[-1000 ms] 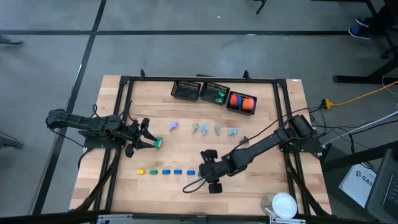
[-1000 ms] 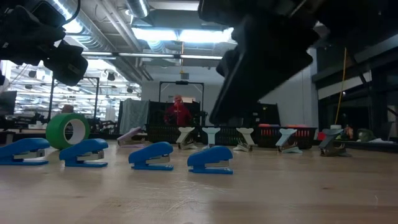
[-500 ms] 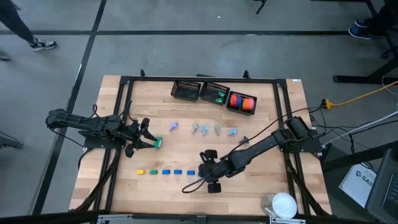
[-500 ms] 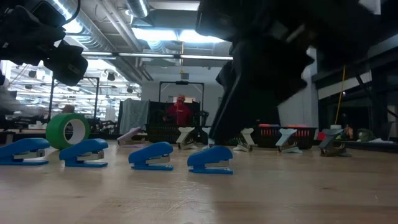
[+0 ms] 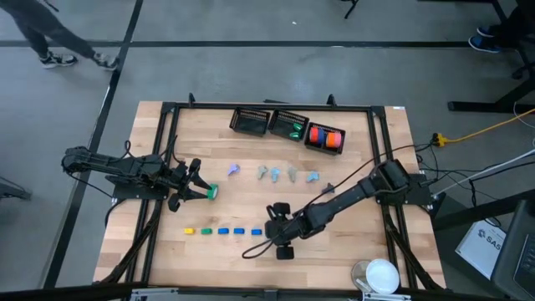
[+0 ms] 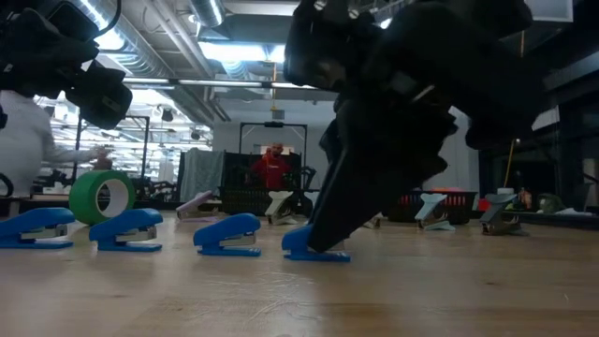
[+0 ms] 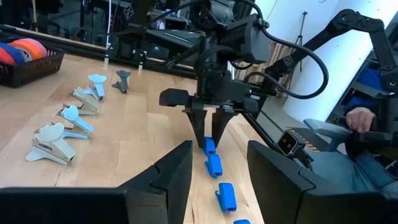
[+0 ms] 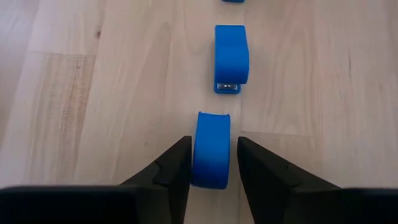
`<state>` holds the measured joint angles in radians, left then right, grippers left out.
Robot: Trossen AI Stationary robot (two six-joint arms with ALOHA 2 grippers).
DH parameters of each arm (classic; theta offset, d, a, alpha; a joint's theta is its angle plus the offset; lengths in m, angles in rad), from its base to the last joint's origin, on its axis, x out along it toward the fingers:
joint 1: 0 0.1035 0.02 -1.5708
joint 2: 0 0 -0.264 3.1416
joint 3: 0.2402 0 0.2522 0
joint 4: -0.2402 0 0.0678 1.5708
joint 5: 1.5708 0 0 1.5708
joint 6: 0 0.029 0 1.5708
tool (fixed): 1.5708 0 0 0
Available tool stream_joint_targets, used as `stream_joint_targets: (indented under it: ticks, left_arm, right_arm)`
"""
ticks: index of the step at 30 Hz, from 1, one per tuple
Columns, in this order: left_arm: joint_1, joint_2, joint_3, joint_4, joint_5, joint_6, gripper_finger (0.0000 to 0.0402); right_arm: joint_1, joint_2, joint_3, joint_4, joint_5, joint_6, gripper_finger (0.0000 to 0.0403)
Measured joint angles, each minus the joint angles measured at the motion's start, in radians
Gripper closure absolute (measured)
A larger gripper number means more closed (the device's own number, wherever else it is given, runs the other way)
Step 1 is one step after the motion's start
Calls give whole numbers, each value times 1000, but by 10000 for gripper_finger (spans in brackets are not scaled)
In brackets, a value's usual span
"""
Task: Pick and place Stapler, Stapler remover, tape
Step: Put the blue stapler into the middle black bin
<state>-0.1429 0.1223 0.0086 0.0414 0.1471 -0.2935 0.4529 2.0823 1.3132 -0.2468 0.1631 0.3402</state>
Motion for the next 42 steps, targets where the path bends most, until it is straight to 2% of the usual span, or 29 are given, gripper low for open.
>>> stream_joint_targets:
  ticks: [6, 13, 17, 21, 25, 36, 42]
  left_arm:
    - [0, 0, 0, 0, 0, 0, 251]
    - [0, 0, 0, 0, 0, 0, 251]
    - [0, 0, 0, 0, 0, 0, 251]
    - [0, 0, 0, 0, 0, 0, 251]
    - [0, 0, 0, 0, 0, 0, 251]
    - [0, 0, 0, 0, 0, 0, 251]
    - [0, 0, 0, 0, 0, 0, 251]
  right_arm:
    - [-18, 1, 34, -31, -44, -5, 330]
    - [-41, 1, 128, -136, -63, -64, 330]
    - [-74, 0, 187, -203, -63, -112, 313]
    - [-111, -25, 221, -216, -83, -165, 316]
    - [-148, -58, 227, -235, -86, -220, 327]
    - [-274, -139, 227, -282, -85, -322, 317]
    - [-363, -185, 215, -323, -85, -326, 326]
